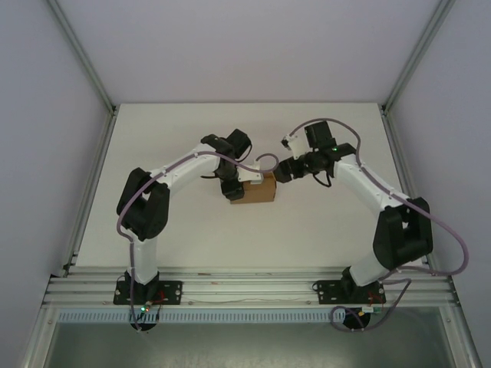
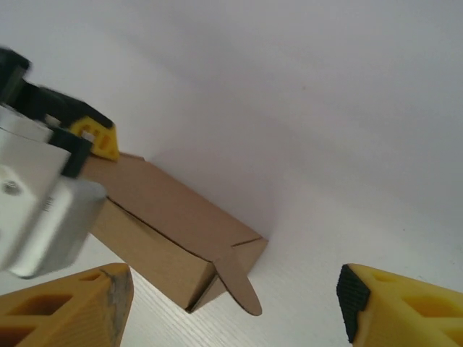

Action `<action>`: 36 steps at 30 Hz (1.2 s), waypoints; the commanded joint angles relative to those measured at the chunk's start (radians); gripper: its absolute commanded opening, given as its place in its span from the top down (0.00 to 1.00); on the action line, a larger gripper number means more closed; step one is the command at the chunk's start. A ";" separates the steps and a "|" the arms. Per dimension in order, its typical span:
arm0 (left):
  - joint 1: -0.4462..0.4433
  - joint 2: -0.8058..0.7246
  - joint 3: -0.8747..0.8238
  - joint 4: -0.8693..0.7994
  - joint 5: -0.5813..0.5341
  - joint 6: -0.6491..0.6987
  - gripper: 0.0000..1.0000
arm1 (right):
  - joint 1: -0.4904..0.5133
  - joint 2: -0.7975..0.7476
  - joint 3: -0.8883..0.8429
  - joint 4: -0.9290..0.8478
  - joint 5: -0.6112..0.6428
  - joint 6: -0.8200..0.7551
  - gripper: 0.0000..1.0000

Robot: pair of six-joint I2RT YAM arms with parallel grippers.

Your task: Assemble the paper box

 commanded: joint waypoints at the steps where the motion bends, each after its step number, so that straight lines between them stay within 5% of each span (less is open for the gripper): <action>1: -0.002 0.012 0.007 -0.007 -0.019 -0.018 0.54 | 0.011 0.026 0.031 -0.071 0.031 -0.055 0.33; 12: -0.003 0.005 -0.003 0.019 -0.010 -0.030 0.54 | 0.025 0.026 0.018 0.017 0.008 0.003 0.61; 30: -0.003 -0.013 -0.030 0.060 -0.002 -0.041 0.54 | 0.035 0.044 0.004 0.057 -0.018 0.028 0.76; 36: -0.003 -0.022 -0.048 0.084 0.003 -0.044 0.54 | 0.036 0.039 0.011 0.063 -0.019 0.054 0.95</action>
